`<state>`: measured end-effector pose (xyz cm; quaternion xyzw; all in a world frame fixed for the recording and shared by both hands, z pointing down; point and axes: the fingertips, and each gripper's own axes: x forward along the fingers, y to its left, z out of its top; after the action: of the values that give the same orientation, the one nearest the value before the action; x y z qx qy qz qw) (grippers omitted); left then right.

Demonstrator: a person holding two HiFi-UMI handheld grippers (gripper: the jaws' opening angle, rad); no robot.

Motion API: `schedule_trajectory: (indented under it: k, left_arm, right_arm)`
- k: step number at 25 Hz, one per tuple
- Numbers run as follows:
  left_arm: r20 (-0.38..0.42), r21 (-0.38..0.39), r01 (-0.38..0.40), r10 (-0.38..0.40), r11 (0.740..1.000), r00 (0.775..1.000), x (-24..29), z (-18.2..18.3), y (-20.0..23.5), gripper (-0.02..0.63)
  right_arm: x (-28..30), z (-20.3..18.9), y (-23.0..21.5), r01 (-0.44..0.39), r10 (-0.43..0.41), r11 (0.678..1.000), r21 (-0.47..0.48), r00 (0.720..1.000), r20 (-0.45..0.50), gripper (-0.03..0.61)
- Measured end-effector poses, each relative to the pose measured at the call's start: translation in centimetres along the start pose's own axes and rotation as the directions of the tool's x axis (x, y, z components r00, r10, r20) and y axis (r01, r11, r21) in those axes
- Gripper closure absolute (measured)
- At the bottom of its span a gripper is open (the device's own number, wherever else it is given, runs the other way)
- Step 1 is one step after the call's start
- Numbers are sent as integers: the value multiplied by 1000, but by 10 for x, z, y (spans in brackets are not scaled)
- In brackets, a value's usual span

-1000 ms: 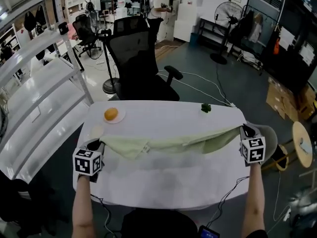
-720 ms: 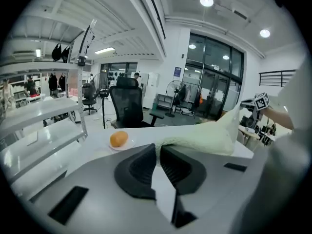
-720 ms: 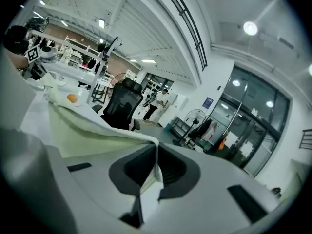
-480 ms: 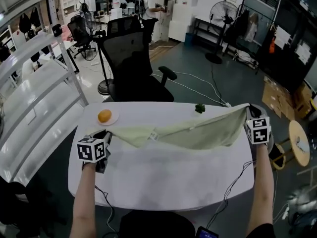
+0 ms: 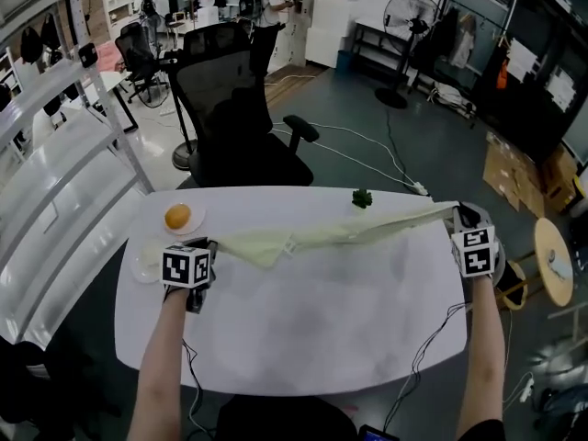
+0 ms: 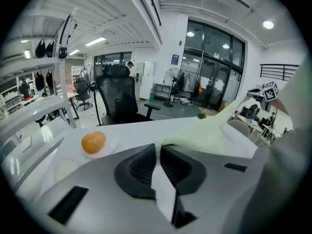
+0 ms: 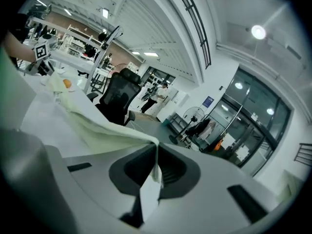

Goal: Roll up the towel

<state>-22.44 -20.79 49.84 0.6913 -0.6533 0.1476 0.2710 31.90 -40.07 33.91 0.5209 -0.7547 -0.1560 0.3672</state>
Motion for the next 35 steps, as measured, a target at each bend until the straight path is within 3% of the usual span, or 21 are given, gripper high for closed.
schedule_trajectory:
  k: [6,13,14,16,18,20,23,25,27,29,31,33,35]
  left_arm:
    - [-195,-29,66,-70,997,978,1,-71,3,575]
    - [-330,11,131,-120,991,937,-12,-118,-10,574]
    - [-337,23,134,-118,991,934,-13,-122,-13,574]
    - [-344,35,133,-113,991,932,-14,-128,-15,574]
    - [-338,29,129,-112,991,934,-16,-131,-14,574]
    - [-327,11,130,-119,992,938,-18,-132,-13,575]
    - [-302,-28,136,-139,990,943,-21,-131,-18,574]
    - [-283,-54,141,-151,989,947,-22,-129,-23,575]
    - [-266,-78,145,-161,986,951,-23,-126,-27,574]
    - [-250,-97,149,-169,984,953,-23,-123,-30,574]
    - [-239,-119,154,-179,981,954,-24,-120,-32,575]
    - [-231,-144,159,-190,977,954,-26,-120,-33,574]
    - [-224,-166,163,-198,973,954,-28,-122,-34,574]
  right_arm:
    - [-29,-120,67,-123,129,991,45,977,-168,552]
    - [-62,-236,158,-260,288,957,128,901,-324,547]
    - [-66,-244,171,-277,309,950,141,892,-330,539]
    - [-75,-250,197,-318,359,932,173,876,-323,452]
    - [-85,-239,226,-373,411,910,179,863,-292,347]
    - [-93,-212,257,-443,466,885,145,852,-238,288]
    - [-102,-152,312,-554,560,828,81,821,-112,275]
    - [-108,-104,359,-630,630,776,21,776,-18,275]
    - [-118,-57,411,-698,701,713,-65,711,60,273]
    - [-129,-21,464,-747,764,644,-165,637,102,274]
    - [-135,0,508,-758,800,595,-265,591,105,273]
    - [-132,12,539,-747,807,577,-330,583,92,275]
    - [-124,18,556,-732,800,579,-361,595,78,284]
